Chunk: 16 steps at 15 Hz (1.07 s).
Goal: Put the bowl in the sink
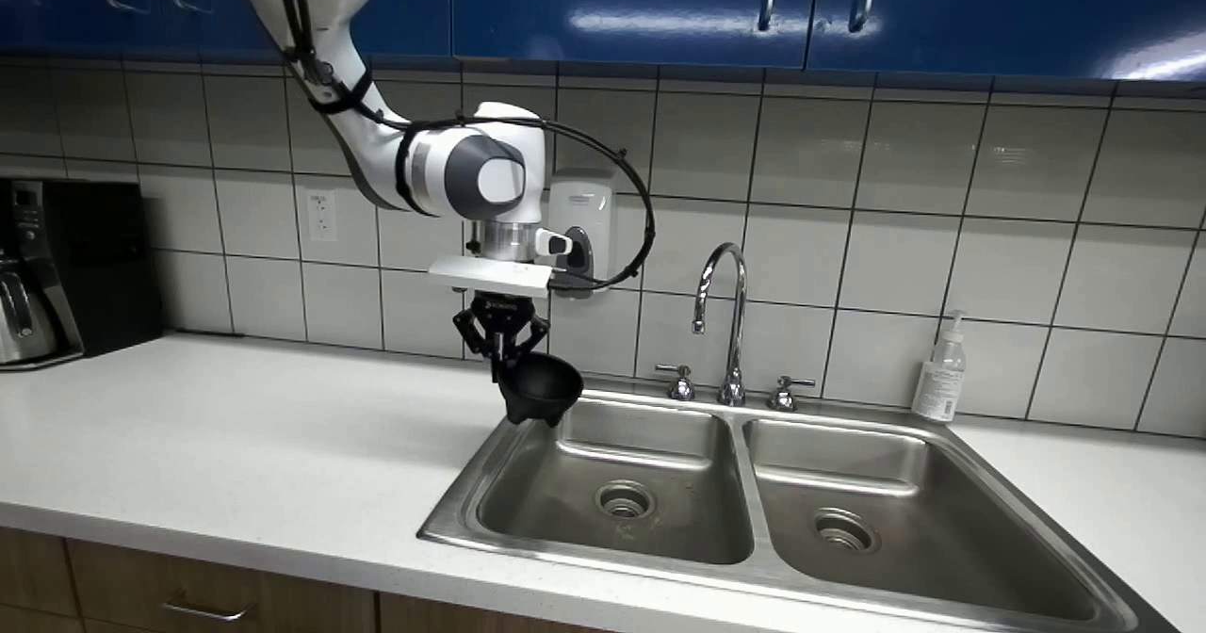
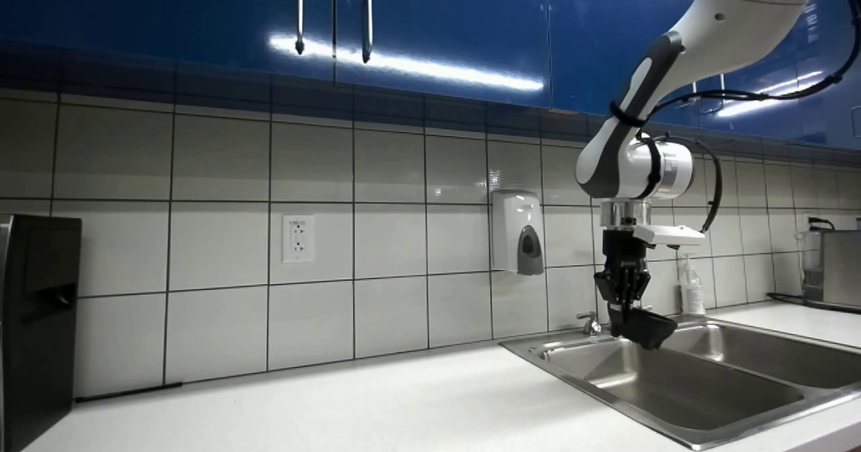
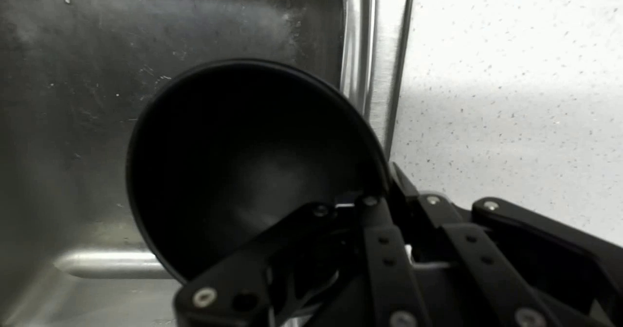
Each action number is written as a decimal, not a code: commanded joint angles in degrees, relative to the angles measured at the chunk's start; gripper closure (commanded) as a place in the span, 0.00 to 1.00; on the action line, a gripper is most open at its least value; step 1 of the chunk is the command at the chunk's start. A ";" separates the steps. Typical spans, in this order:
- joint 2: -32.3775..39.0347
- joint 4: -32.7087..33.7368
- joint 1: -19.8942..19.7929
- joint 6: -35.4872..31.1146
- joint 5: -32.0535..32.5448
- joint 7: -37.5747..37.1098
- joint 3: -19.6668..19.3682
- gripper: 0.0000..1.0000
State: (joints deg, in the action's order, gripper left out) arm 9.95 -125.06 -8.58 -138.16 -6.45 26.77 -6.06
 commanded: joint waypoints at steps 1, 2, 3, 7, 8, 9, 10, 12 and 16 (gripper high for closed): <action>4.31 5.15 -2.24 0.96 0.07 2.84 0.17 0.98; 5.25 6.02 -2.78 1.09 0.00 3.22 0.27 0.98; 6.39 7.03 -3.41 1.23 -0.16 3.59 0.33 0.98; 10.36 10.29 -5.42 1.47 0.02 3.65 0.60 0.98; 11.44 11.00 -5.71 1.18 0.42 3.17 0.53 0.98; 12.35 11.65 -6.15 1.23 0.25 3.16 0.69 0.98; 13.43 12.35 -6.49 1.03 0.37 2.93 0.72 0.98; 15.33 13.54 -6.98 0.97 0.73 2.32 0.72 0.98; 18.74 15.30 -8.01 1.08 1.12 1.74 0.71 0.98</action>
State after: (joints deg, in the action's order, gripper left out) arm 26.01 -112.77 -14.90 -138.15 -6.43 28.69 -6.12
